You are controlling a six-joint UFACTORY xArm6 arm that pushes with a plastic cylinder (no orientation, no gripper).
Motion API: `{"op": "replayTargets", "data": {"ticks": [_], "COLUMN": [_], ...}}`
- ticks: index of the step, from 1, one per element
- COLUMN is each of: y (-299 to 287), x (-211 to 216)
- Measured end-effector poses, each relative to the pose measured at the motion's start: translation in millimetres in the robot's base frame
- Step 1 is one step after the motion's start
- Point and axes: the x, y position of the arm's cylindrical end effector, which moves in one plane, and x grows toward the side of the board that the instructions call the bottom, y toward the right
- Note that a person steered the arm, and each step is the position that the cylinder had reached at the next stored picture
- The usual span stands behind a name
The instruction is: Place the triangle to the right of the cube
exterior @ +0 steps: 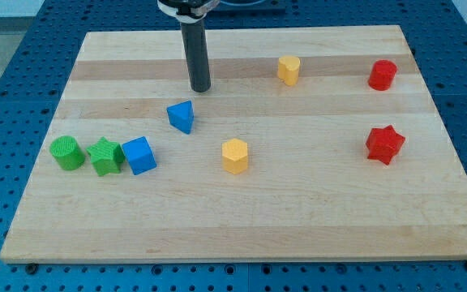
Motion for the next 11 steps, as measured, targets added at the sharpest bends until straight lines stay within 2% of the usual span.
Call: {"op": "replayTargets", "data": {"ticks": [2, 4, 9, 10, 11], "y": [-28.5, -25.5, -19.1, -14.0, 21.7], "x": [0.6, 56.4, 107.2, 81.9, 60.5]}}
